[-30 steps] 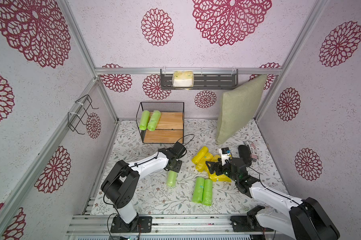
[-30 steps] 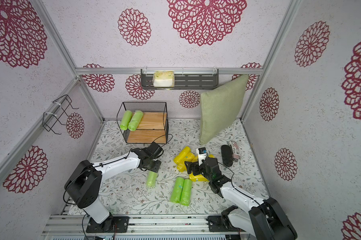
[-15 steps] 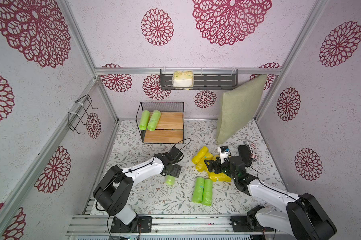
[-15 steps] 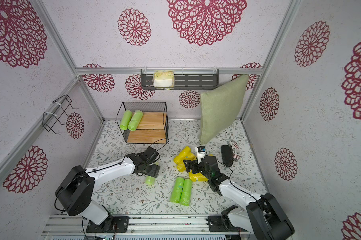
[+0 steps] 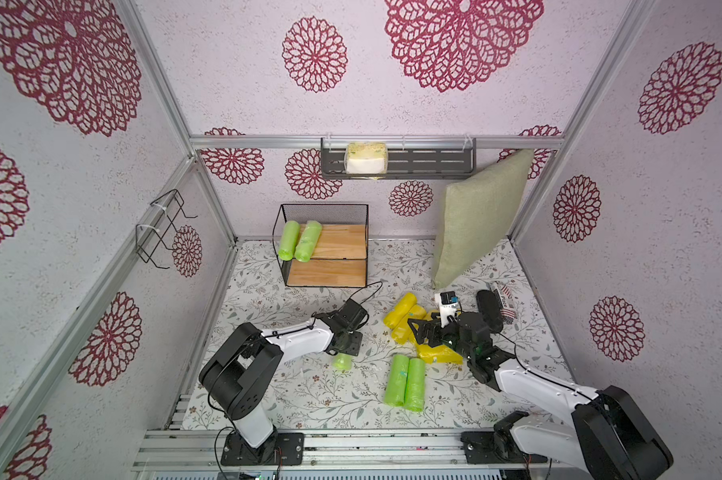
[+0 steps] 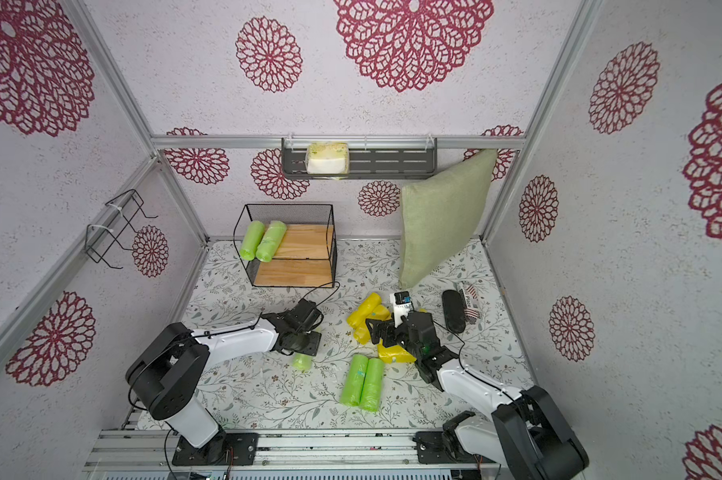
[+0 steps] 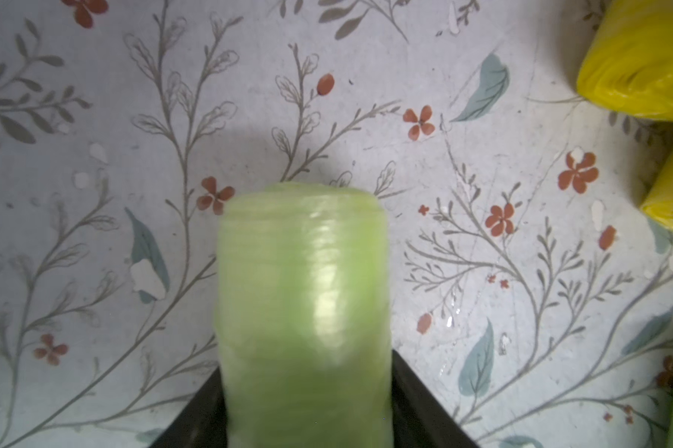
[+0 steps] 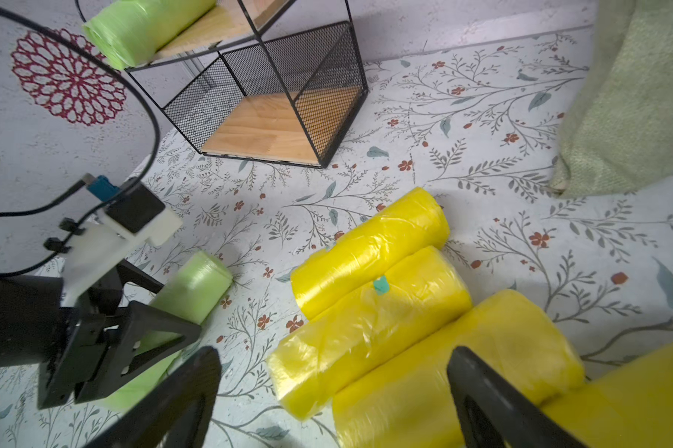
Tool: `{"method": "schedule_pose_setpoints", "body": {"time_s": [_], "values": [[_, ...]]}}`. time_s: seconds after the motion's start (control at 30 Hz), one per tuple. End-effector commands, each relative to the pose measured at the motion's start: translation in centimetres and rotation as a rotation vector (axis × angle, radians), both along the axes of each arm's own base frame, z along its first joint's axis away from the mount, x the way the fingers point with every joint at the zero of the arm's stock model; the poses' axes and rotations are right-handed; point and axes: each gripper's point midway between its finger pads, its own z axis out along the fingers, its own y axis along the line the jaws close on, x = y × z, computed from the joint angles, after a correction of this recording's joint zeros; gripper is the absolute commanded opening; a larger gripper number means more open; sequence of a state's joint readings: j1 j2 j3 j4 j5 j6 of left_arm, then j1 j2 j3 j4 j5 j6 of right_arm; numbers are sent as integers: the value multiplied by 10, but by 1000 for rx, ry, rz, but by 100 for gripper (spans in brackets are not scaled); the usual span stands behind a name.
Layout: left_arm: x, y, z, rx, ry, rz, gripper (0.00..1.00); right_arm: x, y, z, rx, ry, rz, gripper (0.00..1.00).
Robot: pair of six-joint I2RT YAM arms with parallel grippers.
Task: Sort the rolls of trash bags by color and place them on the shelf
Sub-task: Pick up the roll of trash bags from the center of the board, then place the roll of trash bags on the shelf.
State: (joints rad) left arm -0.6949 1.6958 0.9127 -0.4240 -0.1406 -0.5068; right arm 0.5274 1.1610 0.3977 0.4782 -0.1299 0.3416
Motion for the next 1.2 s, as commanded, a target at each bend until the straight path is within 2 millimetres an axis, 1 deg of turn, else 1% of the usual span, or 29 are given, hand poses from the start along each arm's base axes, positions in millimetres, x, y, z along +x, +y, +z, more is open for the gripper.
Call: {"method": "schedule_pose_setpoints", "body": {"time_s": [0.0,0.13,0.23,0.33,0.47,0.5,0.6,0.7,0.77,0.9,1.0,1.17], "values": [[9,-5,12,-36,-64,6,51,2,5,28,28,-91,-10,96],[16,3,42,-23,-153,6,48,3,6,28,26,-94,-10,96],[24,11,71,28,-219,-11,48,4,9,28,28,-94,-4,96],[35,23,110,110,-296,-25,48,5,9,30,34,-104,-10,96],[59,48,175,204,-417,5,50,5,9,39,44,-135,-13,96],[67,54,193,203,-447,23,50,6,10,41,46,-141,-11,96],[91,66,235,163,-515,73,51,7,13,47,52,-156,-2,96],[117,70,268,131,-582,88,51,8,17,53,53,-164,12,96],[134,70,280,141,-606,80,51,9,20,58,57,-173,22,96],[168,72,293,202,-620,79,52,7,26,68,77,-193,32,95],[190,75,290,227,-603,90,52,2,33,77,97,-220,41,95],[220,74,274,278,-560,75,52,-8,55,96,105,-293,100,95]]}}
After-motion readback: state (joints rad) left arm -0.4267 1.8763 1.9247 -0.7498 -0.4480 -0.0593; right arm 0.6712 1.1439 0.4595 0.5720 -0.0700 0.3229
